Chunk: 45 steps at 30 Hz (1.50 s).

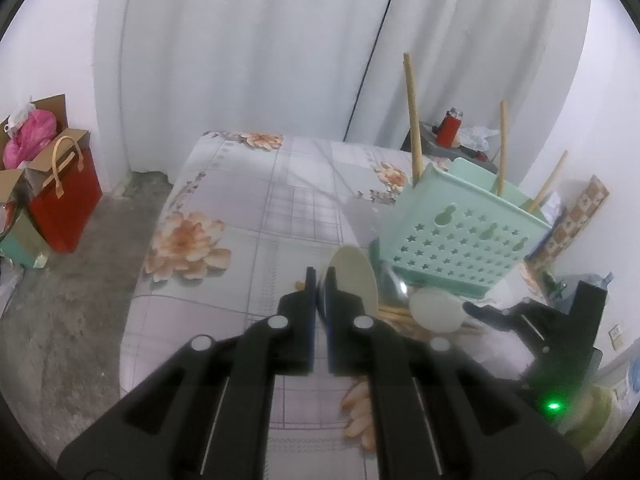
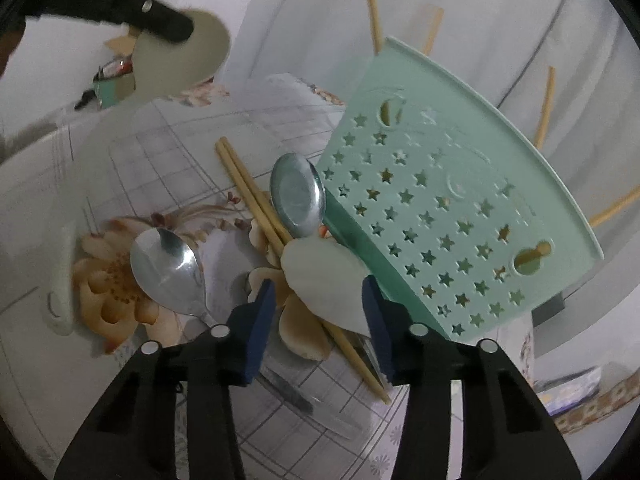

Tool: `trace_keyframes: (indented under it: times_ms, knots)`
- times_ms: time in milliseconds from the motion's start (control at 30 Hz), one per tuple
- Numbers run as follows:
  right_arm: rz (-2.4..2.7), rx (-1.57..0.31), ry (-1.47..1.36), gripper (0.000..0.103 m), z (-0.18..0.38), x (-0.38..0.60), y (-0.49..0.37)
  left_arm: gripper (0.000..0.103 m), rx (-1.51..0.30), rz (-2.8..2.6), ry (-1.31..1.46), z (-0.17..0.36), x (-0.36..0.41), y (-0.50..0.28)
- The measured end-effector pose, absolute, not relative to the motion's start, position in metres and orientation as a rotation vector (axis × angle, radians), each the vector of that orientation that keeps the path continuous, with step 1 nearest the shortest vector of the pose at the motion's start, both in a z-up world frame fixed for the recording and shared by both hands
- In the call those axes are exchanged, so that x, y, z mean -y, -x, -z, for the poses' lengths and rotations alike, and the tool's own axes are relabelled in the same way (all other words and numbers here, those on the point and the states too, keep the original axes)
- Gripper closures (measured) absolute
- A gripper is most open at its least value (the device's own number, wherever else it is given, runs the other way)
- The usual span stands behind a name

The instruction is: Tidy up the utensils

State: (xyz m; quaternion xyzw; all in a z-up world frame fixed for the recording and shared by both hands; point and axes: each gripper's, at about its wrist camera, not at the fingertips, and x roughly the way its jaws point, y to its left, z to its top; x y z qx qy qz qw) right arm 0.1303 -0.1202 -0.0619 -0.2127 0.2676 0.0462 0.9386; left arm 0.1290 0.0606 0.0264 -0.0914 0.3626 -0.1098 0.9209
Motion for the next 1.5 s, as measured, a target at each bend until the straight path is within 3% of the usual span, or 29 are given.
trace_keyframes:
  times_ms: [167,633,1167,1500]
  knots:
    - [-0.072,-0.552,0.522,0.075,0.070,0.106,-0.137,0.101,-0.731,0.225,0.191,-0.028,-0.063,-0.128]
    - [-0.006,-0.464,0.652,0.090,0.079,0.081,-0.134,0.101,-0.702,0.216,0.178,-0.038,-0.067,-0.122]
    - [0.116,-0.323,0.573,0.098,0.037,0.116,-0.108,0.101,-0.625,0.224,0.157,-0.061,-0.059,-0.115]
    - [0.156,-0.233,0.403,0.101,-0.003,0.157,-0.077,0.101,-0.459,0.252,0.158,-0.112,-0.045,-0.120]
